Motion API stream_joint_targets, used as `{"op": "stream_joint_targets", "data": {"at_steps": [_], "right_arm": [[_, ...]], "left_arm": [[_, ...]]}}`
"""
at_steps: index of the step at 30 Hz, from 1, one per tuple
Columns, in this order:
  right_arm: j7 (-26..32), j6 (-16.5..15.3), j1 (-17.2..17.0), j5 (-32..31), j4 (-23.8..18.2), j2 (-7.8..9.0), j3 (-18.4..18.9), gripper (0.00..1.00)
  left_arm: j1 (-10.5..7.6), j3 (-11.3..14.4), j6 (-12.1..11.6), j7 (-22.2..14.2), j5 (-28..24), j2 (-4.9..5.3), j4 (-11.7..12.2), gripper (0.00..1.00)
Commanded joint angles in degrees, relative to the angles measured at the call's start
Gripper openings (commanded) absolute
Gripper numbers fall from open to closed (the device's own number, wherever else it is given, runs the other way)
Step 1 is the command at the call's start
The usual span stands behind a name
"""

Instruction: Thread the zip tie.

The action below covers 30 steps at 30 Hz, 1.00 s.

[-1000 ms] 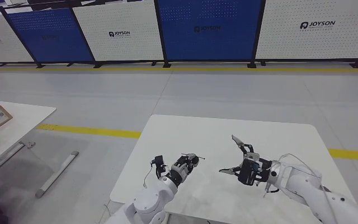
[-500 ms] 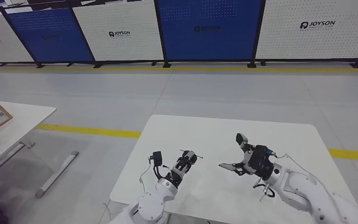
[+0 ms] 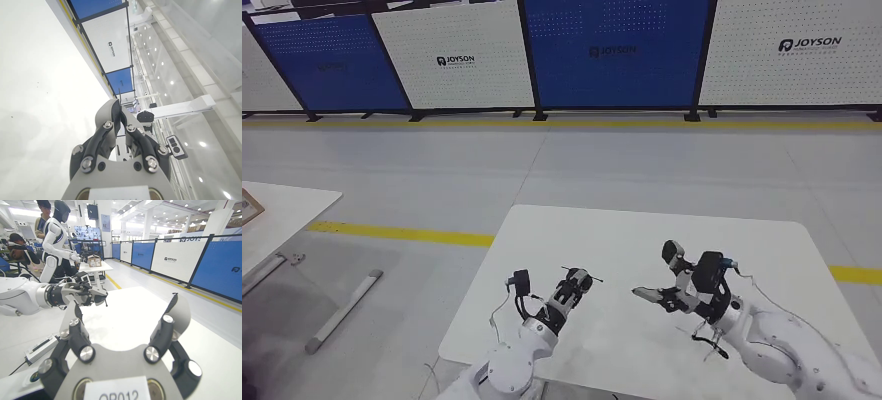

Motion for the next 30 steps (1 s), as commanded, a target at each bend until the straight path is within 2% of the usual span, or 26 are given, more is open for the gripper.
{"op": "stream_joint_targets", "data": {"at_steps": [1, 4, 6, 10, 12, 14, 16, 19, 30], "right_arm": [[0.56, 0.0, -0.88, 1.95, -1.41, -0.14, -0.21, 1.0], [4.06, 0.0, -1.17, 11.16, -3.94, -0.36, -0.58, 1.0], [7.84, 0.0, -0.86, 20.17, -5.43, -0.46, -0.85, 1.0], [14.67, 0.0, -0.47, 30.79, -3.95, -0.31, 0.48, 1.0], [19.54, 0.0, -1.15, 36.76, -3.8, -0.26, 2.07, 1.0], [24.12, 0.0, -1.56, 39.64, -3.31, -0.19, 4.23, 1.0], [32.51, 0.0, -3.0, 47.22, -3.52, -0.33, 7.25, 1.0], [44.54, 0.0, -5.36, 56.8, -1.52, -0.95, 13.5, 1.0], [44.54, 0.0, -5.36, 56.8, -1.52, -0.95, 13.5, 1.0]], "left_arm": [[0.0, 0.0, 0.0, 0.0, 0.0, 0.0, 0.0, 0.0], [0.0, 0.0, 0.0, 0.0, 0.0, 0.0, 0.0, 0.0], [0.0, 0.0, 0.0, 0.0, 0.0, 0.0, 0.0, 0.0], [0.0, 0.0, 0.0, 0.0, 0.0, 0.0, 0.0, 0.0], [0.0, 0.0, 0.0, 0.0, 0.0, 0.0, 0.0, 0.0], [0.0, 0.0, 0.0, 0.0, 0.0, 0.0, 0.0, 0.0], [0.0, 0.0, 0.0, 0.0, 0.0, 0.0, 0.0, 0.0], [0.0, 0.0, 0.0, 0.0, 0.0, 0.0, 0.0, 0.0], [0.0, 0.0, 0.0, 0.0, 0.0, 0.0, 0.0, 0.0]]}}
